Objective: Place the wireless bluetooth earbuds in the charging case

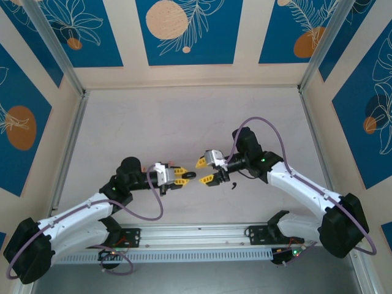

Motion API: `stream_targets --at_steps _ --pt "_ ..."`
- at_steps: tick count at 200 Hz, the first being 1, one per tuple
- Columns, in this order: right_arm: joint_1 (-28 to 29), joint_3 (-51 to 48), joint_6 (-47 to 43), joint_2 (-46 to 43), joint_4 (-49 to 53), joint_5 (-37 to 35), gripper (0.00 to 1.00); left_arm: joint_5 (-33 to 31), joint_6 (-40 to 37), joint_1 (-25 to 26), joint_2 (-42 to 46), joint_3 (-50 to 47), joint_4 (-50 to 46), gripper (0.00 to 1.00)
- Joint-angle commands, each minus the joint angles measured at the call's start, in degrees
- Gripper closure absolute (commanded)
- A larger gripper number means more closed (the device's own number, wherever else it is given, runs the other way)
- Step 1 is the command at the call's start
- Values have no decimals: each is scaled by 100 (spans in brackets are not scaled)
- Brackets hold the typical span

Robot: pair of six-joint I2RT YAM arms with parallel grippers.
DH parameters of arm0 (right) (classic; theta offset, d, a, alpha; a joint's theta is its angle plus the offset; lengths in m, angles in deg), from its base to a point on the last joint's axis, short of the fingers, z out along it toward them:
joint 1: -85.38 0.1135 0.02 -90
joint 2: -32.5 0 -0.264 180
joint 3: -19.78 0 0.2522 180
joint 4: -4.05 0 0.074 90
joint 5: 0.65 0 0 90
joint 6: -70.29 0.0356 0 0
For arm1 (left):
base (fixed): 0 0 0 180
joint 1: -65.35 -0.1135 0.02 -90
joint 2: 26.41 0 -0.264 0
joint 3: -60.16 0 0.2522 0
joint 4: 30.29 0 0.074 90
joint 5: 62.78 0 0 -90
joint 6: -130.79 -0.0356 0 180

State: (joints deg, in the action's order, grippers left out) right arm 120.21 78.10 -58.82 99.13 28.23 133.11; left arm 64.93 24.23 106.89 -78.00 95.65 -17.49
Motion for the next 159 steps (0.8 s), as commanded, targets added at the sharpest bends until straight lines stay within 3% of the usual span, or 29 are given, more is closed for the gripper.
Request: stream_targets --at_steps 1,109,130,143,159 --pt "110 233 78 123 -78 314 52 228 122 27 9 -54 270 81" --pt "305 472 69 437 -76 297 73 219 199 30 0 -91 396 80" --pt "323 507 7 406 40 158 83 185 215 29 -24 -119 424 72" --pt "323 551 -151 365 263 7 84 102 140 30 8 -123 318 60" --pt "314 652 -387 290 630 -289 84 -40 -56 30 82 -111 53 54"
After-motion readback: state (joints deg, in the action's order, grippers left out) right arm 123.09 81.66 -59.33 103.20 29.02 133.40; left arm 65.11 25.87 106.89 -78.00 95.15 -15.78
